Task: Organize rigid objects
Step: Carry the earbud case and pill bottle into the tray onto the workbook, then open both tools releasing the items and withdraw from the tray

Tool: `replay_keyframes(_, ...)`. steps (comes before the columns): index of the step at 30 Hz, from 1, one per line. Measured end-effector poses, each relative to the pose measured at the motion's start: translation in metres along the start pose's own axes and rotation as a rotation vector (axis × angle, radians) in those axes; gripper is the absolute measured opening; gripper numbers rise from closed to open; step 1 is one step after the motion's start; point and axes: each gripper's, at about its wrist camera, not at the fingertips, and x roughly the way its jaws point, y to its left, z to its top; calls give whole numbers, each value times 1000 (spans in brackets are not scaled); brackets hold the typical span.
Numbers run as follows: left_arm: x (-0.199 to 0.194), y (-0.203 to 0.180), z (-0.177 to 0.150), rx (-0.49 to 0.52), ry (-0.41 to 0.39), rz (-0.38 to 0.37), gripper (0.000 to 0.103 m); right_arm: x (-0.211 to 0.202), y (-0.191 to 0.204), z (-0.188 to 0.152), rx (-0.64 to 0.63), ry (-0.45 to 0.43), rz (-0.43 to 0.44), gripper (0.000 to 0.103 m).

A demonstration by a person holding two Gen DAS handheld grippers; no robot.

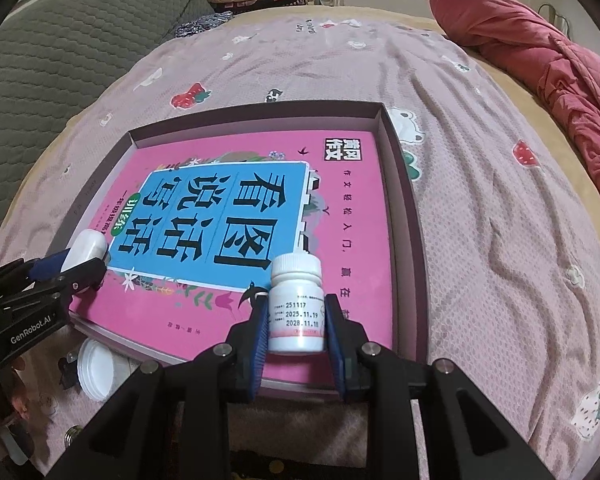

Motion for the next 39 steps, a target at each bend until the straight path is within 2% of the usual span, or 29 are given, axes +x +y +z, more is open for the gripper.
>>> replay_keyframes(5,-2,-3,-3,-2,1,-4,58,-3,0,-2,-2,0,-8,28)
replay_keyframes(9,-4,-4,-6,-6,4,-1,60,-4,1,-3,-11,1,-17,32)
replay_keyframes(11,-5,-3,-6,-10,5,-2,61,-6,2,-2,-12,-2,-22,37)
replay_keyframes(13,-7,-3,-7,-14,5,-3,64,-7,3,-3,-10,-5,-30,51)
replay_keyframes(14,-7,-3,-7,-14,4,-2,66,-8,3,-4,-13,-9,-36,52)
replay_keyframes(22,-13,-4,-7,-20,3,0,69,-15,1,-5,-9,-16,-47,52)
replay_keyframes(24,-17,-4,-6,-19,-4,10,75,-17,0,-6,-11,-22,-51,52)
replay_keyframes(33,-33,2,0,-44,-38,-21,77,-27,-2,-2,-7,-46,-50,53)
replay_keyframes(39,-54,-1,0,-32,-88,-43,78,-41,-2,-4,-11,-71,-46,53)
